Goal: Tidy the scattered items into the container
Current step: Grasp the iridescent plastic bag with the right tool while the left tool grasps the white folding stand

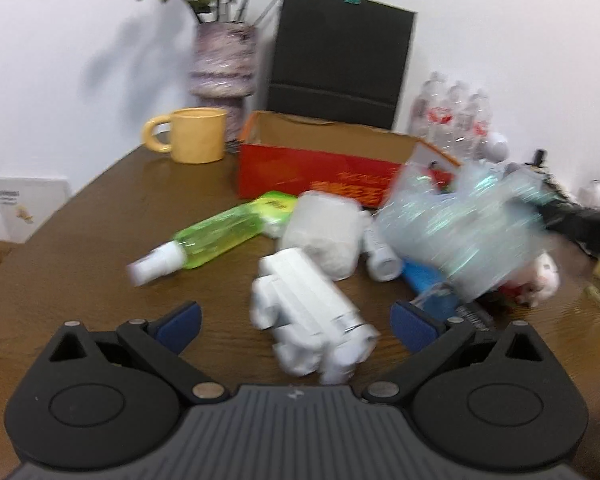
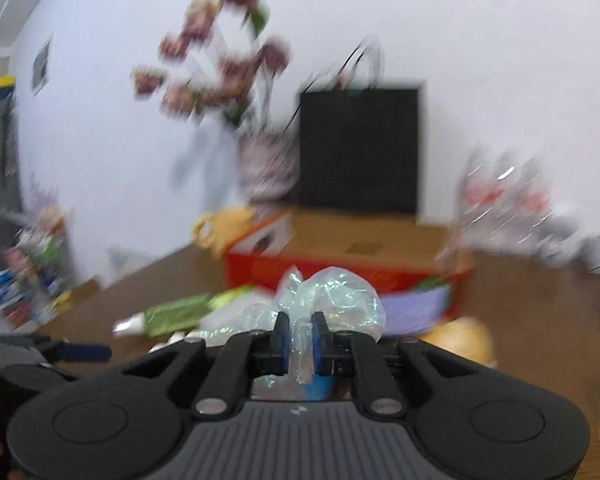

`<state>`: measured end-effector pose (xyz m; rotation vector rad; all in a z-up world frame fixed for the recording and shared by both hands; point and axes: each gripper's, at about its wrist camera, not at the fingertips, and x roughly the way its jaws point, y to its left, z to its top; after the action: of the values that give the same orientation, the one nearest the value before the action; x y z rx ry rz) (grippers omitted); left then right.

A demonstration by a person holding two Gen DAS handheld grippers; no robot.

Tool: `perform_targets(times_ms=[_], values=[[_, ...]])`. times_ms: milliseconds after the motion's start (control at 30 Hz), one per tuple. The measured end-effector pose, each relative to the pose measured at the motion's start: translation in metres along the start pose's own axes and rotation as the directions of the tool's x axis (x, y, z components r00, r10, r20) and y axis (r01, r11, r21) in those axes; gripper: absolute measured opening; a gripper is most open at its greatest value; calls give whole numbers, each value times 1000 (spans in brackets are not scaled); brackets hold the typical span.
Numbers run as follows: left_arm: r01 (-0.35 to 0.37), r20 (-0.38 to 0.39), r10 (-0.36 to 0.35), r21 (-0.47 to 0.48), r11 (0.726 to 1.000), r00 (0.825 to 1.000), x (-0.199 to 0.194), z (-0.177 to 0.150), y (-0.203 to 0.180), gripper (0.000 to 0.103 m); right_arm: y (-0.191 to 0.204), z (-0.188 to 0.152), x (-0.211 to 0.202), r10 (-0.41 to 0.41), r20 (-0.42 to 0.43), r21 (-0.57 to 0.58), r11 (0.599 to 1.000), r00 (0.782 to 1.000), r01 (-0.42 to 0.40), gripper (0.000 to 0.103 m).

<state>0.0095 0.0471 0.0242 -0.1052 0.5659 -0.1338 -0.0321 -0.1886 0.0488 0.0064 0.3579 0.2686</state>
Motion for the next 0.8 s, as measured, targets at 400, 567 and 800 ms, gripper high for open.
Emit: perform_targets(times_ms=[400,567,800], values=[[-55,-77,64,112,992,995,-1,-13,-21,59,-35,-55,-52,-57,-152,58,996,987,66,60],[-44,-60,58,206,978,997,-23,-27,-26,64,-27,-55,-55,-16,-119,36,999,993,21,89],[-78,-73,94,199,977,993,-1,-24,-27,59,-22,-65,4,-7,-258,49,999,966,20,61]])
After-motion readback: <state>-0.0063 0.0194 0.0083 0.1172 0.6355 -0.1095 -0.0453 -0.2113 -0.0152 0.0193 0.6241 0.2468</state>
